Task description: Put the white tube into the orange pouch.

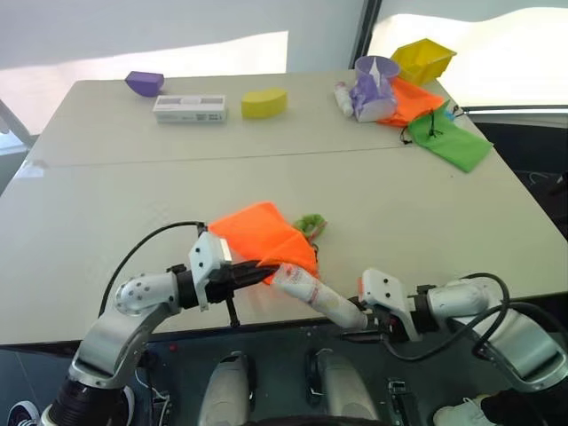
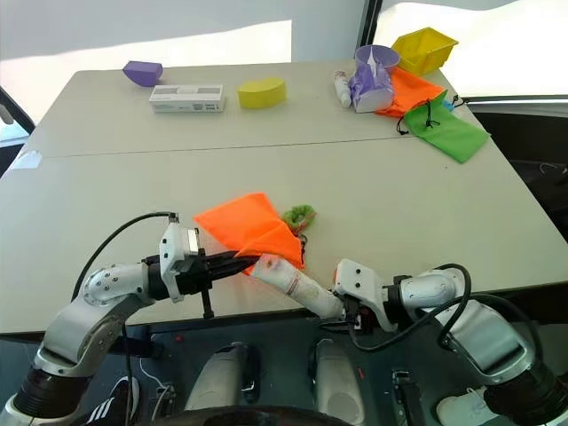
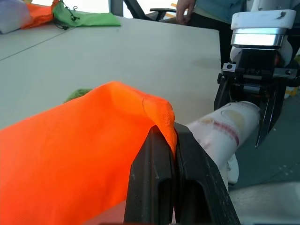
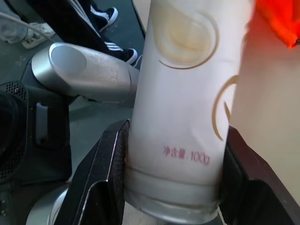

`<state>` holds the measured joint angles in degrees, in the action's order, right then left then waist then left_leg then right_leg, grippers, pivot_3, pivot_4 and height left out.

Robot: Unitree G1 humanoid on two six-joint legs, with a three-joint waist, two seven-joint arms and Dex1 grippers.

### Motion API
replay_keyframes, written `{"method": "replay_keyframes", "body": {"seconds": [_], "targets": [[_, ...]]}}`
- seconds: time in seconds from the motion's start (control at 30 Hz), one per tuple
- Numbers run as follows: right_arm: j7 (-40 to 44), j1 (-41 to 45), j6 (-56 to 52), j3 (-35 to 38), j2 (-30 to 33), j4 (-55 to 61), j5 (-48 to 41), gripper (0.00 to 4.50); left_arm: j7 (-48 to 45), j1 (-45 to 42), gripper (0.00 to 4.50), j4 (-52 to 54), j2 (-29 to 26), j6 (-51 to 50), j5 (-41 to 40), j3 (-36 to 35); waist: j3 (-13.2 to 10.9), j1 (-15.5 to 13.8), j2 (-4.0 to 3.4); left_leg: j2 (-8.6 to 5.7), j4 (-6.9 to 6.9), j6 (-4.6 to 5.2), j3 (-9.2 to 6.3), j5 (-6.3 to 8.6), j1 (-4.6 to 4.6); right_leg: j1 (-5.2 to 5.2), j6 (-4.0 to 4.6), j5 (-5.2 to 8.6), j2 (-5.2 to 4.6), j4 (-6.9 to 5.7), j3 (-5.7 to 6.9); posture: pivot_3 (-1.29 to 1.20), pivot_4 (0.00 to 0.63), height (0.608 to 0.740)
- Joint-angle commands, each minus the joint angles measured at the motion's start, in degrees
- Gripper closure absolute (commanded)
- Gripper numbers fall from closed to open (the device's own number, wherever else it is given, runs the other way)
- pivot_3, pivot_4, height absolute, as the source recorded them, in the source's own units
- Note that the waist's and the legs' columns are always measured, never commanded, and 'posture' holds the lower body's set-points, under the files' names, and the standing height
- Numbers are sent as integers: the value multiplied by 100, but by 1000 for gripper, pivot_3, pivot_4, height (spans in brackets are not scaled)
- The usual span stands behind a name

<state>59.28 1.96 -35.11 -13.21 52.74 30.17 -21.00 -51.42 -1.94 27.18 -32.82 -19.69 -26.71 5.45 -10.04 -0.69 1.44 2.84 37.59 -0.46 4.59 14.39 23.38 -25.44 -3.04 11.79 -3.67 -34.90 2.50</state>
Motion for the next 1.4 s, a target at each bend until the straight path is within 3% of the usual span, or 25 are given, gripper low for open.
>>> {"method": "replay_keyframes", "body": {"seconds": [0.03, 0.1, 0.3, 0.97, 1.4], "targets": [[97, 0, 29, 48, 56, -122, 13, 2665, -45, 45, 4500, 33, -18, 232, 40, -75, 0, -1, 0, 0, 0, 0, 1, 0, 1, 0, 0, 0, 0, 0, 0, 0, 150, 740], [141, 8, 105, 34, 74, -155, 49, 2665, -10, 63, 4500, -13, 5, 282, 72, -78, 0, -5, 0, 0, 0, 0, 1, 0, 1, 0, 0, 0, 0, 0, 0, 0, 150, 740], [-383, 471, -574, 224, -663, -206, -428, 2665, -76, 238, 4500, 172, 16, 114, -30, 172, -7, 12, 10, 4, 12, 0, 0, 0, 1, 0, 4, -3, 1, -2, 0, 0, 150, 740], [-1235, 1964, -1483, -729, -1897, -558, 13, 2665, -457, 466, 4500, -681, 27, 392, -11, 218, -13, 41, 4, 11, 17, 0, 1, 0, 9, -10, 14, -9, 3, -7, 3, 0, 150, 740], [-1769, 2670, -2209, -1199, -2484, -957, 269, 2665, -171, 463, 4500, -890, 522, 808, 274, 303, -13, 61, 3, 16, 17, 0, 1, 1, 20, -23, 19, -12, 1, -14, 6, 0, 150, 740]]}}
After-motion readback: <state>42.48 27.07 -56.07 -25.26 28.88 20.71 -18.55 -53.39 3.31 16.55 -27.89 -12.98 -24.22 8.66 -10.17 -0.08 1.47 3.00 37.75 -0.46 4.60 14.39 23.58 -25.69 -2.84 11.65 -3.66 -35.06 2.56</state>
